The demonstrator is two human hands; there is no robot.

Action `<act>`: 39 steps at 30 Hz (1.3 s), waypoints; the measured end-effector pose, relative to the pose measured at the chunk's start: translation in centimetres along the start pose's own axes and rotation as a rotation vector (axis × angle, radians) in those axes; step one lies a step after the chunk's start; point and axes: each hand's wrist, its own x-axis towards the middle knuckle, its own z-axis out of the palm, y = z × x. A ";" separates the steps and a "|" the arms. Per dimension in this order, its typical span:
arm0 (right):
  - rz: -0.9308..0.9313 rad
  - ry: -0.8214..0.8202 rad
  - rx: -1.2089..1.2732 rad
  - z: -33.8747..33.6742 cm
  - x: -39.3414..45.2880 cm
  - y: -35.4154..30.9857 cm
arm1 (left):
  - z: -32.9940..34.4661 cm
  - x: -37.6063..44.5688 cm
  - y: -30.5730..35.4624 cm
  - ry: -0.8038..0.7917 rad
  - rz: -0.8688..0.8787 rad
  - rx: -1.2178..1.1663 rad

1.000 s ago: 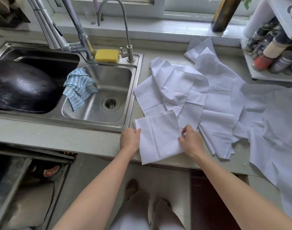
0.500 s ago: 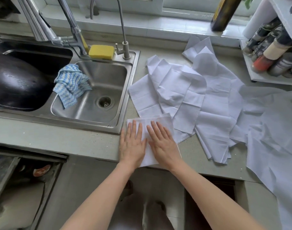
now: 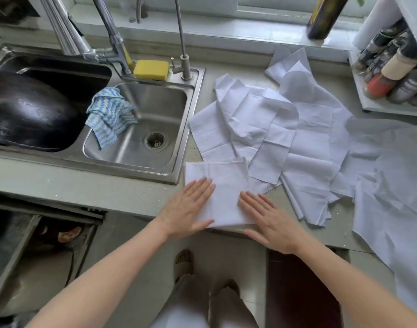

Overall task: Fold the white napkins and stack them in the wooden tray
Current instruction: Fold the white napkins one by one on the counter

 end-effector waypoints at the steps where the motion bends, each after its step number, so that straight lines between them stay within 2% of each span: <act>1: -0.041 0.004 -0.019 0.0 -0.5 -0.1 | 0.1 -0.8 0.2 -0.002 0.068 -0.009; 3: -0.073 0.022 -0.072 -0.3 -0.6 -0.4 | 0.3 -2.1 0.4 -0.081 0.097 0.038; 7: -0.075 0.069 -0.117 -0.8 0.7 -1.4 | 0.5 -2.6 0.1 -0.214 -0.013 0.014; 11: -0.075 0.144 -0.134 -0.8 0.1 -2.5 | 0.3 -3.0 -0.3 -0.223 0.026 -0.050; 14: -0.115 0.080 -0.102 -1.2 -0.4 -3.1 | 0.0 -4.2 -0.7 -0.211 0.090 -0.199; 15: -0.120 0.039 -0.078 -1.4 -0.5 -3.2 | -0.1 -4.6 -0.7 -0.209 0.084 -0.278; 17: -0.077 0.040 0.036 -1.9 -0.3 -3.3 | -0.5 -5.4 -1.0 -0.202 -0.048 -0.505; 18: -0.009 0.076 0.142 -2.1 -0.1 -3.3 | -0.8 -5.6 -1.1 -0.164 -0.130 -0.614; 20: 0.245 0.164 0.441 -2.6 0.8 -3.2 | -1.6 -5.1 -1.3 -0.008 -0.237 -0.699; 23: 0.551 0.220 0.747 -3.1 3.0 -2.7 | -2.0 -3.1 -1.6 0.182 -0.461 -0.662; 27: 0.684 0.175 0.715 -3.1 5.5 -2.4 | -1.7 -0.4 -2.2 0.117 -0.679 -0.389; 31: 0.858 0.210 0.623 -2.5 6.8 -3.0 | -1.2 1.3 -2.0 -0.047 -0.705 -0.083; 37: 0.953 0.221 0.533 -2.7 8.1 -4.2 | -0.8 2.0 -2.3 -0.080 -0.716 -0.141; 39: 0.925 0.277 0.323 -2.8 8.3 -5.1 | -0.8 2.2 -2.4 -0.080 -0.722 -0.182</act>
